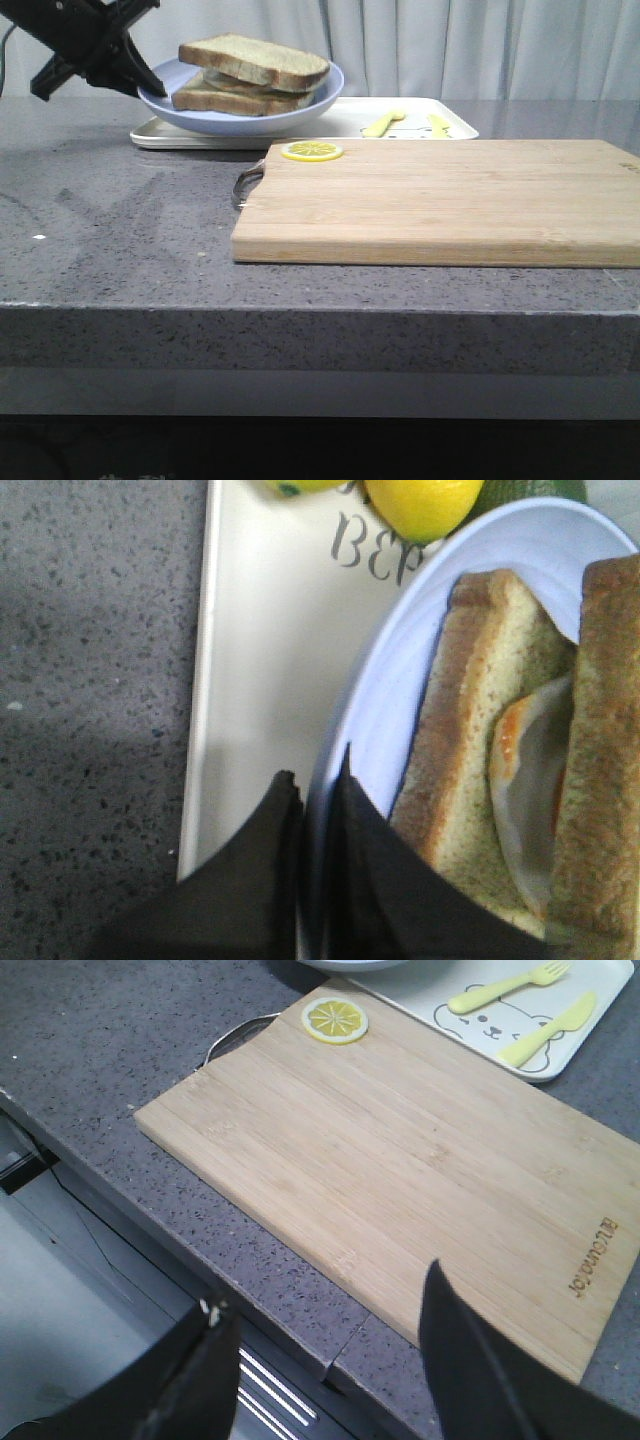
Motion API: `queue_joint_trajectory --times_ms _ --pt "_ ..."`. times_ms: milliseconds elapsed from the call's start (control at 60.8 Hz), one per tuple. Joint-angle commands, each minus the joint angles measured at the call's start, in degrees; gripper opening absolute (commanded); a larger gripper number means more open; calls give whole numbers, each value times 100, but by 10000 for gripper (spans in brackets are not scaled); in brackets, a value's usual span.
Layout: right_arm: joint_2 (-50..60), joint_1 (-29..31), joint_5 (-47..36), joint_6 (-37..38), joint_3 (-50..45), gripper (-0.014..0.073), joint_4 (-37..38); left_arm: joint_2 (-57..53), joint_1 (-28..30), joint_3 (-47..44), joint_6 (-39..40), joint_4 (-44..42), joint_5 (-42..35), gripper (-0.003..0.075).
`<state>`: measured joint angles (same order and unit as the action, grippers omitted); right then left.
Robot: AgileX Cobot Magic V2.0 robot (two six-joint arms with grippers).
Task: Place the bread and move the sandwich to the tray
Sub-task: 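Grip the blue plate rim with the left gripper and lift it, then set the plate down on the white tray and release it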
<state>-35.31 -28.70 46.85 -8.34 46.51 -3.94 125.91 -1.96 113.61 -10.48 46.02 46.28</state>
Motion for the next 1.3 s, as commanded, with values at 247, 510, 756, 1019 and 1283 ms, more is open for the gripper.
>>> queue_joint_trajectory --times_ms 247,510,756,1019,1283 --pt "10 24 -368 -8 142 423 30 -364 -34 256 139 436 -101 337" --pt "10 24 -368 -8 142 423 30 -665 171 256 67 261 321 371" --pt "10 24 -368 -8 142 423 30 -1559 284 178 56 -719 780 371" --pt "10 24 -368 -8 142 423 30 -3247 258 -1104 -402 -1094 201 371" --pt "10 24 -368 -8 142 423 30 -4934 258 -2993 -1214 -1094 -230 371"
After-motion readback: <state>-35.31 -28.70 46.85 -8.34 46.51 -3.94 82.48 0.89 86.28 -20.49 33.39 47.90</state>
